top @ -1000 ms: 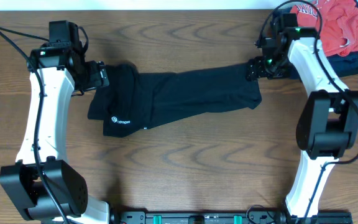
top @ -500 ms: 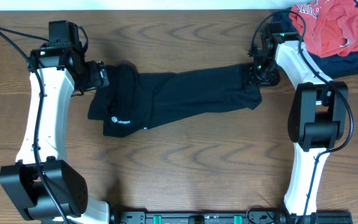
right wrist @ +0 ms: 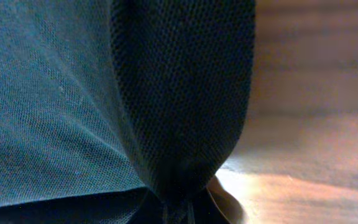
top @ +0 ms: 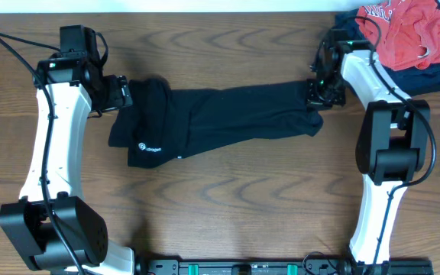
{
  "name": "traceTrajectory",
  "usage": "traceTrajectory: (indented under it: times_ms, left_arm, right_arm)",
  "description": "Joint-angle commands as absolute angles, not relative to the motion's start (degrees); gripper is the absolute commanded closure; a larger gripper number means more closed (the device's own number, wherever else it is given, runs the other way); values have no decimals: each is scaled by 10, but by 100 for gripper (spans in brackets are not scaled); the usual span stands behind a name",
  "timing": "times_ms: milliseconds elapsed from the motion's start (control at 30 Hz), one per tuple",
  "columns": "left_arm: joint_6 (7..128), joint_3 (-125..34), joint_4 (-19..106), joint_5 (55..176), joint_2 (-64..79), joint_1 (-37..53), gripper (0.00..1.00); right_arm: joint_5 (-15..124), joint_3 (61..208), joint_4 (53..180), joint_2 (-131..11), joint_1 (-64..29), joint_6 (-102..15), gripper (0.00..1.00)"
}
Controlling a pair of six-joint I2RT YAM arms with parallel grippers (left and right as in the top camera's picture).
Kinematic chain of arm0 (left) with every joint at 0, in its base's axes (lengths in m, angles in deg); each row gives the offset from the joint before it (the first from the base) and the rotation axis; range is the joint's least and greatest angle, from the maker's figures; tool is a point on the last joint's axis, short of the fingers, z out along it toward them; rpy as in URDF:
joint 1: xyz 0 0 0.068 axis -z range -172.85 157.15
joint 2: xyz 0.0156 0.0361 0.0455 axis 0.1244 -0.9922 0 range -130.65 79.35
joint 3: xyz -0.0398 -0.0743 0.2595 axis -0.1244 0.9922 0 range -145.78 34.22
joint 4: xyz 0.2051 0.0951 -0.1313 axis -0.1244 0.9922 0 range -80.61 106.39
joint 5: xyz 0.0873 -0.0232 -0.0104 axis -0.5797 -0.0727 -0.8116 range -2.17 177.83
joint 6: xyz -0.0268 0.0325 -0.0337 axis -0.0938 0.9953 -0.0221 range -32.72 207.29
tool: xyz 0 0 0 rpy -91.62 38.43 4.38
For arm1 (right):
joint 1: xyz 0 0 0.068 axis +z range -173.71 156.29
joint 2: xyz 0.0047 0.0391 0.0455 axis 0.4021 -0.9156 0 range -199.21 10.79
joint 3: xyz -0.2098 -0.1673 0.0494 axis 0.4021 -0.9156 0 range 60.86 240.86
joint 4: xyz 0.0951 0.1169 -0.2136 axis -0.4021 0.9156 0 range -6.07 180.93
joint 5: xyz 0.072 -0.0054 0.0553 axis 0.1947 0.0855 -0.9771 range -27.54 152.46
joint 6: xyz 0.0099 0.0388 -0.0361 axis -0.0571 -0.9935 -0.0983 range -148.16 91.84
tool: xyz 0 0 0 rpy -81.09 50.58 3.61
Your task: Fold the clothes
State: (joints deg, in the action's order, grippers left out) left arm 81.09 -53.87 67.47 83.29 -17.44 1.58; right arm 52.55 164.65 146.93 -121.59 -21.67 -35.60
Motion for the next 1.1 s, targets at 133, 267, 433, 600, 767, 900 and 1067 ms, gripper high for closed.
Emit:
traceTrajectory:
  times_ms: [133,267,433,600,767,900,1067]
  left_arm:
    - [805,-550,675,807,-168,0,7]
    - [805,-550,676,807,-168,-7,7]
    - [805,-550,675,807,-168,-7,7]
    - [805,-550,675,807,-168,-7,7]
    - [805,-550,674,807,-168,-7,7]
    - [805,-550,673,807,-168,-7,7]
    - [805,-550,673,807,-168,-7,7]
  right_arm:
    - [505,1640,1475,-1174,-301,-316,99]
    - [458,1640,1474,-1141,-320,-296,99]
    - [430,1640,1489,-1100,-297,-284,99]
    - [423,1640,1498,-1075,-238,-285,99]
    - [435,1639,1483,-1077,-152,-313,99]
    - [459,1639,1463,-1092,-92,-346,99]
    - [459,1639,1440,-1123,-31,-374,99]
